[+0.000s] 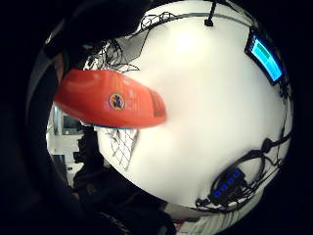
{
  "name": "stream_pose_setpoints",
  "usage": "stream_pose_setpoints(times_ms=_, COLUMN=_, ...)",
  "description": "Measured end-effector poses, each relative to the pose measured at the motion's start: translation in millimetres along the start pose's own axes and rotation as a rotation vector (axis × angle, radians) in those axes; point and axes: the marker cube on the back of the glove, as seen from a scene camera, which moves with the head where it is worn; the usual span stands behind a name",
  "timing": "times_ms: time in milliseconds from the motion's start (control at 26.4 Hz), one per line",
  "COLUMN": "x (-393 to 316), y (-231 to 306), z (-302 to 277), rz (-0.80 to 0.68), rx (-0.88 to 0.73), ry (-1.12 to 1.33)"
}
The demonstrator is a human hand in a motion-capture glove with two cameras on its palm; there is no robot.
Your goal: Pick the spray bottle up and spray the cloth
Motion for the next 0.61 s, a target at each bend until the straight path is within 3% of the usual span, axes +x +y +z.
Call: stream_pose_setpoints(times_ms=606, x=14.0, y=-23.2, z=32.4, rz=0.051, rx=0.258, ry=-0.186)
